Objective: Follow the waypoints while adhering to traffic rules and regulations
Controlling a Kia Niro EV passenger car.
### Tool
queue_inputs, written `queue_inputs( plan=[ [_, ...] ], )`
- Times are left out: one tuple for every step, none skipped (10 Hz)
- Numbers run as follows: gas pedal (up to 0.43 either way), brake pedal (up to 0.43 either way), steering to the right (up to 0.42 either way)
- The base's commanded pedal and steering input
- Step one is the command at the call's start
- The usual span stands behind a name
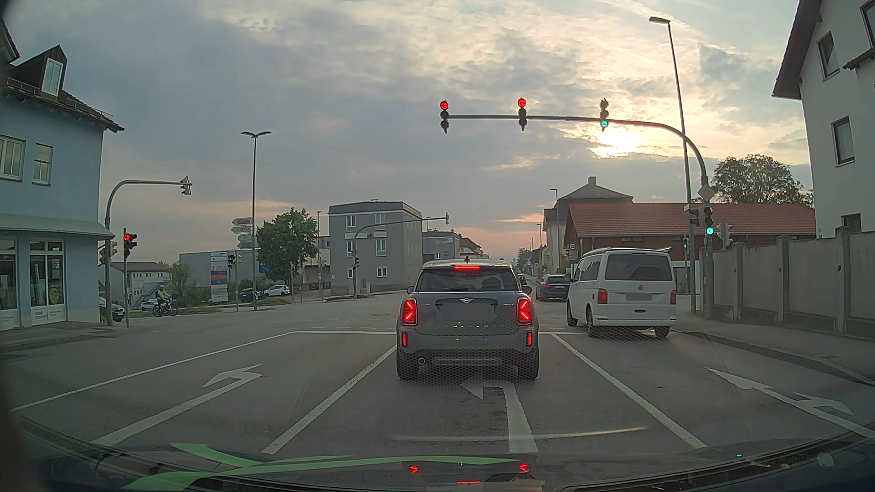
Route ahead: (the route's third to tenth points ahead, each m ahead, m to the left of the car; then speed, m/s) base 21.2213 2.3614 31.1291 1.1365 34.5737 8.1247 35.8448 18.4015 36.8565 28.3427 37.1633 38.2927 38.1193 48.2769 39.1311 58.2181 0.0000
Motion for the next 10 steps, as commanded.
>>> queue_inputs(
  plan=[
    [0.0, 0.232, -0.011],
    [0.0, 0.232, -0.011],
    [0.0, 0.232, -0.011],
    [0.0, 0.232, -0.011],
    [0.0, 0.232, -0.011],
    [0.0, 0.232, -0.011],
    [0.0, 0.232, -0.011],
    [0.0, 0.232, -0.011],
    [0.0, 0.232, -0.01],
    [0.0, 0.232, -0.01]
  ],
)
